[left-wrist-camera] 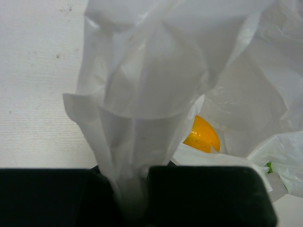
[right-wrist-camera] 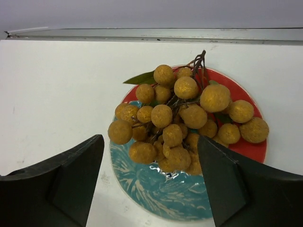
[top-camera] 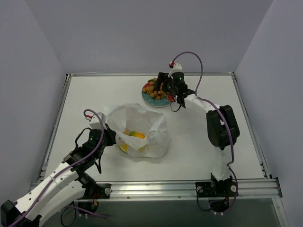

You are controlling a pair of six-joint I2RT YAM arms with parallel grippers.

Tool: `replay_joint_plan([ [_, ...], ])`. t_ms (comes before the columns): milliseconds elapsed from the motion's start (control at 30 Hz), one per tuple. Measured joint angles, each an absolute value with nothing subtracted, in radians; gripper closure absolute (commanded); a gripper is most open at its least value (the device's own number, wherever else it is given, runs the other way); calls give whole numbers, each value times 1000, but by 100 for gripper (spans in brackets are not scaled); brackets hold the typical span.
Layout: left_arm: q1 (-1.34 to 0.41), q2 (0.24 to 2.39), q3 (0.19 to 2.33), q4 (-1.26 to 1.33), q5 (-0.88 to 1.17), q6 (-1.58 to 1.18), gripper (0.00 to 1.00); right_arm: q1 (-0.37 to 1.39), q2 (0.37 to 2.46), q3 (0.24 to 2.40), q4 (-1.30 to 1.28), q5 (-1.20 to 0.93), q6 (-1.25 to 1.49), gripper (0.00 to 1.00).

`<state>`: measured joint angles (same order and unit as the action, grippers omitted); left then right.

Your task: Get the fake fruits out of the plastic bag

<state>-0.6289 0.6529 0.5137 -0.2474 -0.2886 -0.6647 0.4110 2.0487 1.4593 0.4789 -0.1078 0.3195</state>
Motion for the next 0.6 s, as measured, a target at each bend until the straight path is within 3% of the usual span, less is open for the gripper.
replay_joint_plan([
  [67,-629,653,514,-241,-286,-664,98,411,1981,1419,467,-101,320,33],
  [100,-629,653,514,-237,-285,-664,98,413,1926,1385,463,-96,323,45],
  [200,-629,651,513,-226,-280,-662,98,422,1717,1259,465,-85,343,67],
  [300,-629,649,502,-199,-273,-656,98,466,1461,1125,519,-102,397,80],
  [433,-629,650,448,-152,-247,-654,98,665,1254,1065,539,-83,432,83],
  [600,-629,607,391,-149,-229,-656,98,999,1279,1081,424,-10,416,83],
])
